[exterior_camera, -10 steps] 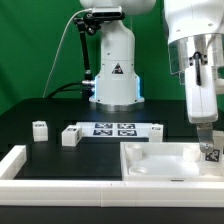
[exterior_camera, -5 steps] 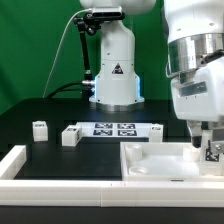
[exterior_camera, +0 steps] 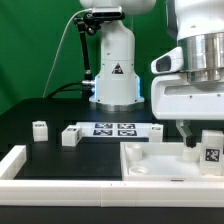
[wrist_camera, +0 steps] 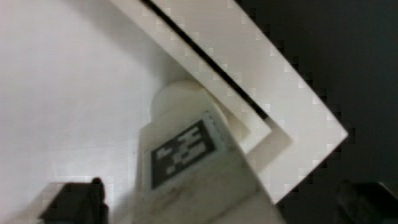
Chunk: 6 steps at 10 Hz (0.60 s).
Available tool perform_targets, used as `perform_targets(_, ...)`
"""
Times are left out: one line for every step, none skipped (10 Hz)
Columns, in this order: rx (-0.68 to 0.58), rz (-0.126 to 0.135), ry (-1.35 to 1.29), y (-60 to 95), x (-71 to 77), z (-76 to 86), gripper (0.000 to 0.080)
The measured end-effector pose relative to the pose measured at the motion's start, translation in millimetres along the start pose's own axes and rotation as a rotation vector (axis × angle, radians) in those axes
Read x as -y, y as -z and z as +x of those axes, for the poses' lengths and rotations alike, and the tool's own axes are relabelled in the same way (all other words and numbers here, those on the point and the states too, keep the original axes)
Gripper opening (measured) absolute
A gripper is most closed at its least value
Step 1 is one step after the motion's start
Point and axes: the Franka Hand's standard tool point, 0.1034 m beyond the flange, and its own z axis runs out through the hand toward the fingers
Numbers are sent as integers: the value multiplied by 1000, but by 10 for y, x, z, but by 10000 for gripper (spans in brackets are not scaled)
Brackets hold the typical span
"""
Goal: Assemble one leg
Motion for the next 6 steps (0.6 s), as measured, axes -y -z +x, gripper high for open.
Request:
perform_targets(12,-19,124,-1,5,-18,649)
perform_targets(24,-37,268,-4,-5,-14,649)
perform_targets(17,-35,304,-4,-18,10,649)
perform_targets(18,-35,303,-7,-21,6,608)
perform_targets(18,-35,303,-8,-21,6,608)
perform_targets(18,-36,303,-8,-22,6,430)
